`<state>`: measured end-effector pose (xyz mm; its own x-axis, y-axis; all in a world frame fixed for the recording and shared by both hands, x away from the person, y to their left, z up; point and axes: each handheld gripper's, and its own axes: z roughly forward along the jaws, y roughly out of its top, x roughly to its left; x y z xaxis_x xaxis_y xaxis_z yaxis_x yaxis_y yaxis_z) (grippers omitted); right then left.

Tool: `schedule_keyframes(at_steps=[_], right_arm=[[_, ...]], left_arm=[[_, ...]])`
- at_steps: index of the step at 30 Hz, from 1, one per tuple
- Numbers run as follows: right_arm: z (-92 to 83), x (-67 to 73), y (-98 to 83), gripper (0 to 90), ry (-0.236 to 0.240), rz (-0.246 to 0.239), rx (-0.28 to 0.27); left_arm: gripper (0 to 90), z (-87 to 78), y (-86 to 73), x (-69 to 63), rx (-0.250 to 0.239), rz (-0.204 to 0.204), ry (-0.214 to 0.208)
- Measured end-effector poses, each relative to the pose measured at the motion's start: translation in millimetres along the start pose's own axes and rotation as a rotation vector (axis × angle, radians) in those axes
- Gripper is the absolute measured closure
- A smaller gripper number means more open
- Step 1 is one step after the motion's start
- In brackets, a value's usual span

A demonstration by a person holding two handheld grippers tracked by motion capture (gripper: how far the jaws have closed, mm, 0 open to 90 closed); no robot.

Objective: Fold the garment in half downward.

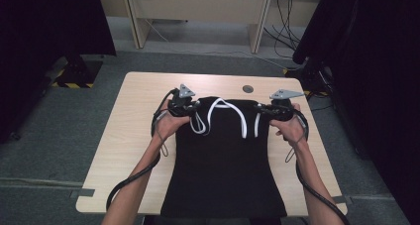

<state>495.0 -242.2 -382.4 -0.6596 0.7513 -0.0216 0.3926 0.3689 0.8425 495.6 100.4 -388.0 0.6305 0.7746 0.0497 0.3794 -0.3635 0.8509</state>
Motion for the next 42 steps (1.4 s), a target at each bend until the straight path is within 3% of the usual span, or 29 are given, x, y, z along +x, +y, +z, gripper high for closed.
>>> schedule_keyframes(at_steps=[3, 6, 11, 17, 20, 22, 24, 26, 30, 33, 34, 41, 42], right_arm=[[-7.0, 5.7, 3.6, 82.2, 0.007, -0.025, -0.032], [-13.2, 14.2, -3.3, 82.1, 0.019, -0.039, -0.058], [-18.0, 29.1, -35.0, 82.0, 0.046, -0.037, -0.089], [-27.8, 47.6, -57.8, 81.9, 0.065, -0.067, -0.097], [-38.3, 62.8, -68.9, 81.6, 0.073, -0.102, -0.103], [-51.5, 76.7, -83.9, 81.4, 0.084, -0.124, -0.095], [-60.7, 83.8, -94.7, 81.4, 0.089, -0.136, -0.085], [-69.0, 89.8, -105.4, 81.3, 0.095, -0.142, -0.065], [-81.8, 101.0, -129.9, 81.2, 0.121, -0.155, 0.014], [-87.6, 105.1, -147.8, 81.3, 0.125, -0.158, 0.075], [-88.9, 105.5, -151.8, 81.3, 0.126, -0.158, 0.088], [-83.9, 98.0, -159.1, 81.9, 0.107, -0.149, 0.125], [-81.9, 94.9, -157.8, 81.9, 0.101, -0.144, 0.127]], left_arm=[[81.0, -9.9, 0.1, -5.5, -0.031, 0.013, -0.006], [80.9, -19.4, -11.5, -14.0, -0.056, 0.022, -0.024], [80.5, -31.4, -40.1, -34.8, -0.08, 0.054, -0.05], [80.1, -48.0, -66.9, -56.1, -0.092, 0.082, -0.074], [79.8, -62.5, -80.2, -66.8, -0.107, 0.103, -0.089], [79.2, -79.4, -99.6, -76.9, -0.105, 0.118, -0.097], [78.7, -89.9, -112.8, -82.3, -0.095, 0.132, -0.104], [78.1, -98.3, -124.9, -86.9, -0.088, 0.12, -0.116], [74.3, -107.2, -151.2, -101.2, 0.001, 0.149, -0.166], [72.2, -105.8, -166.3, -110.9, 0.069, 0.168, -0.17], [71.3, -104.4, -168.8, -112.8, 0.091, 0.179, -0.17], [70.5, -90.5, -158.2, -108.0, 0.105, 0.181, -0.136], [70.6, -79.8, -152.0, -102.9, 0.106, 0.184, -0.119]])
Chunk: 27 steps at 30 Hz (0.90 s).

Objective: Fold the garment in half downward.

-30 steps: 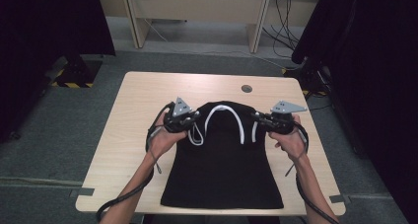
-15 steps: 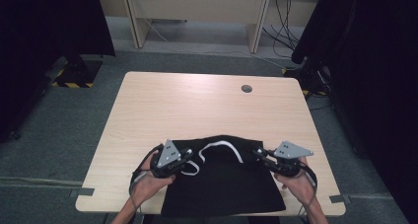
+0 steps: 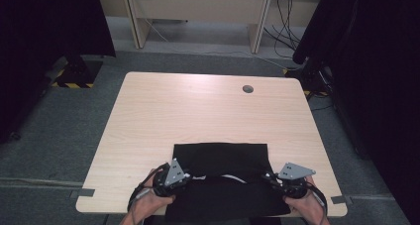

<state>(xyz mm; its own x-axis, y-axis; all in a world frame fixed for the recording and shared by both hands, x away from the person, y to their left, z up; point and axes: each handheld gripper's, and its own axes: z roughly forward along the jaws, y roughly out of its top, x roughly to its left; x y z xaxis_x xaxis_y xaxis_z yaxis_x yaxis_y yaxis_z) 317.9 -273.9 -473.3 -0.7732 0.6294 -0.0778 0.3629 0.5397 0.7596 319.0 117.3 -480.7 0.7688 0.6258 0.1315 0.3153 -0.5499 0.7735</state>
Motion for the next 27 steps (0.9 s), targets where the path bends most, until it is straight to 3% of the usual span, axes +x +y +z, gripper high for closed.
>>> schedule_keyframes(at_steps=[4, 5, 7, 8, 12, 15, 17, 19, 21, 23, 27], right_arm=[[9.4, -15.9, 6.0, 80.3, -0.027, 0.023, 0.005], [11.6, -20.0, 7.7, 77.4, -0.024, 0.03, 0.011], [13.4, -26.0, 12.4, 63.8, -0.048, 0.067, 0.022], [12.9, -27.6, 15.2, 57.3, -0.059, 0.06, 0.03], [7.5, -21.3, 28.7, 38.5, -0.074, 0.044, -0.007], [12.7, -9.4, 37.6, 34.5, -0.048, 0.013, -0.004], [21.9, -2.3, 39.7, 40.0, -0.019, -0.02, 0.035], [31.8, -1.9, 39.5, 58.0, -0.021, -0.075, 0.088], [38.1, -7.2, 40.0, 72.9, -0.017, -0.077, 0.111], [37.0, -13.8, 44.7, 83.3, -0.014, -0.081, 0.103], [20.5, -21.9, 59.6, 86.6, -0.027, -0.083, 0.046]], left_arm=[[70.2, 16.4, 10.6, 12.4, -0.001, 0.008, 0.026], [69.0, 26.3, 17.0, 21.4, -0.004, 0.003, 0.039], [61.0, 32.8, 21.6, 28.1, -0.007, -0.008, 0.053], [55.3, 34.5, 23.4, 29.8, -0.014, -0.023, 0.055], [36.9, 34.4, 27.8, 25.9, -0.051, -0.039, 0.077], [34.5, 35.0, 27.5, 19.2, -0.035, -0.015, 0.071], [43.6, 37.0, 25.9, 16.9, -0.019, 0.003, 0.062], [58.6, 38.7, 26.0, 18.0, -0.016, 0.01, 0.075], [72.5, 39.1, 28.0, 19.2, -0.019, 0.03, 0.095], [79.7, 37.2, 32.1, 20.2, -0.028, 0.053, 0.105], [82.2, 23.8, 45.1, 19.5, -0.09, 0.062, 0.117]])
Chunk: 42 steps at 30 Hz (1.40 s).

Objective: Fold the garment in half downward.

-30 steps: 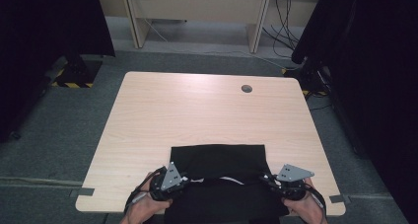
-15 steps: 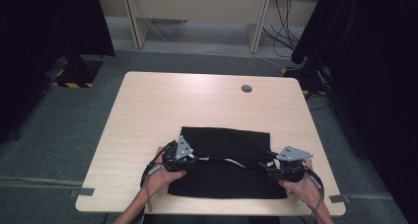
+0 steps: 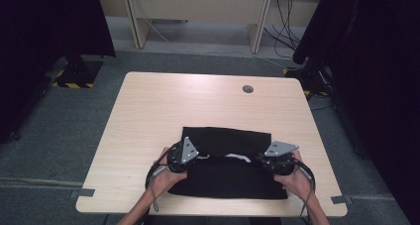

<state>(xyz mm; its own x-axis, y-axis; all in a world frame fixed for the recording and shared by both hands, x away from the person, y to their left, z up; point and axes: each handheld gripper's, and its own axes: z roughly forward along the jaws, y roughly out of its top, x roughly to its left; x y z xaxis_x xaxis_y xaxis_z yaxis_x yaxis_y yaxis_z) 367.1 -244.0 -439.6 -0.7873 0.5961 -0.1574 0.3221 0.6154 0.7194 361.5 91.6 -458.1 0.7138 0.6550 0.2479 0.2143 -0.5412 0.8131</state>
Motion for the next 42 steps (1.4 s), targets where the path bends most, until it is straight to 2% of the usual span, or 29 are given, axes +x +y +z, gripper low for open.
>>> schedule_keyframes(at_steps=[3, 5, 8, 10, 12, 13, 15, 16, 18, 21, 23, 24, 27, 29, 32, 33, 37, 40, 42], right_arm=[[-20.0, -0.6, 6.4, 86.6, -0.014, 0.001, -0.054], [-32.8, 5.0, 5.6, 86.6, -0.016, -0.011, -0.07], [-46.5, 21.8, -5.9, 86.1, 0.011, -0.031, -0.069], [-52.3, 33.4, -17.5, 84.4, 0.039, -0.031, -0.062], [-56.0, 42.8, -29.1, 78.6, 0.061, -0.009, -0.055], [-56.9, 46.6, -34.5, 72.8, 0.074, 0.013, -0.049], [-58.8, 52.4, -42.5, 62.6, 0.093, 0.059, -0.05], [-60.9, 53.5, -44.3, 60.2, 0.104, 0.073, -0.064], [-66.1, 52.6, -43.4, 56.0, 0.104, 0.104, -0.099], [-69.8, 47.4, -36.8, 53.7, 0.078, 0.123, -0.121], [-66.7, 42.8, -32.9, 53.2, 0.053, 0.135, -0.121], [-63.3, 41.0, -31.6, 52.7, 0.044, 0.141, -0.114], [-50.9, 37.3, -29.5, 52.1, 0.041, 0.156, -0.095], [-42.7, 36.0, -28.7, 50.8, 0.043, 0.161, -0.077], [-33.1, 34.9, -27.7, 48.0, 0.052, 0.173, -0.063], [-30.1, 34.8, -28.0, 47.0, 0.057, 0.178, -0.061], [-15.9, 35.2, -33.6, 41.6, 0.053, 0.202, -0.021], [-12.3, 36.8, -40.9, 39.9, 0.055, 0.215, 0.012], [-13.8, 38.1, -46.3, 39.6, 0.04, 0.214, 0.025]], left_arm=[[82.2, -15.6, 7.7, -4.1, -0.038, 0.021, 0.006], [82.1, -25.8, 6.5, -11.5, -0.053, 0.027, -0.009], [81.2, -38.6, -4.3, -25.6, -0.052, 0.034, -0.042], [79.8, -44.2, -14.0, -34.5, -0.038, 0.028, -0.083], [76.6, -46.8, -24.7, -43.4, -0.025, 0.004, -0.123], [73.8, -47.3, -29.3, -47.4, -0.013, -0.007, -0.143], [63.6, -49.5, -33.5, -52.6, -0.01, -0.057, -0.179], [60.1, -51.1, -32.4, -54.0, -0.016, -0.061, -0.189], [55.3, -54.7, -26.5, -53.2, -0.034, -0.057, -0.179], [48.7, -57.6, -18.5, -45.6, -0.059, -0.083, -0.167], [45.6, -56.2, -15.5, -41.3, -0.075, -0.112, -0.166], [44.4, -55.7, -14.4, -40.4, -0.077, -0.112, -0.17], [39.8, -51.3, -12.2, -39.3, -0.094, -0.146, -0.175], [34.4, -44.2, -12.8, -37.5, -0.074, -0.195, -0.171], [31.3, -36.6, -14.9, -35.3, -0.049, -0.232, -0.154], [31.1, -34.9, -15.8, -35.2, -0.028, -0.237, -0.145], [29.5, -31.3, -23.9, -37.1, 0.046, -0.2, -0.089], [27.4, -31.3, -31.2, -43.0, 0.113, -0.152, -0.081], [26.5, -33.0, -35.4, -46.7, 0.111, -0.135, -0.076]])
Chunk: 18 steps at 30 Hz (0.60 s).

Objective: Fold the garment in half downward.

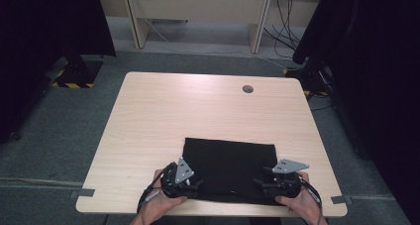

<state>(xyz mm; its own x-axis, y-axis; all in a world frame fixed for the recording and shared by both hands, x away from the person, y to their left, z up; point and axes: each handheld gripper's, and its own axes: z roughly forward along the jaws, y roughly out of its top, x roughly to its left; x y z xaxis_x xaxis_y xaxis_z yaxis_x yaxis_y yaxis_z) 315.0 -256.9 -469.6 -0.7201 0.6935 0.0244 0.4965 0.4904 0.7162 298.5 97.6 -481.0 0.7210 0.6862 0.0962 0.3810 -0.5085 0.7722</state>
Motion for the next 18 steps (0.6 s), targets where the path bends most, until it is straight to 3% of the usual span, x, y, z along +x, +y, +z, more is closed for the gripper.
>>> schedule_keyframes(at_steps=[4, 8, 14, 18], right_arm=[[-3.0, -1.4, -7.9, 39.9, 0.0, -0.024, -0.011], [-7.6, -1.2, -4.7, 36.4, -0.028, -0.027, 0.005], [-11.1, -7.4, 4.5, 30.3, -0.07, 0.02, -0.043], [-3.5, -5.8, 8.1, 27.5, -0.054, 0.005, -0.014]], left_arm=[[25.1, -2.5, -1.6, -1.1, -0.002, 0.016, 0.006], [17.8, -2.6, -2.1, 0.0, -0.011, -0.01, 0.01], [12.4, -8.3, -1.9, 4.7, -0.036, -0.052, 0.001], [10.8, -9.8, -2.3, 6.0, -0.046, -0.097, -0.031]])
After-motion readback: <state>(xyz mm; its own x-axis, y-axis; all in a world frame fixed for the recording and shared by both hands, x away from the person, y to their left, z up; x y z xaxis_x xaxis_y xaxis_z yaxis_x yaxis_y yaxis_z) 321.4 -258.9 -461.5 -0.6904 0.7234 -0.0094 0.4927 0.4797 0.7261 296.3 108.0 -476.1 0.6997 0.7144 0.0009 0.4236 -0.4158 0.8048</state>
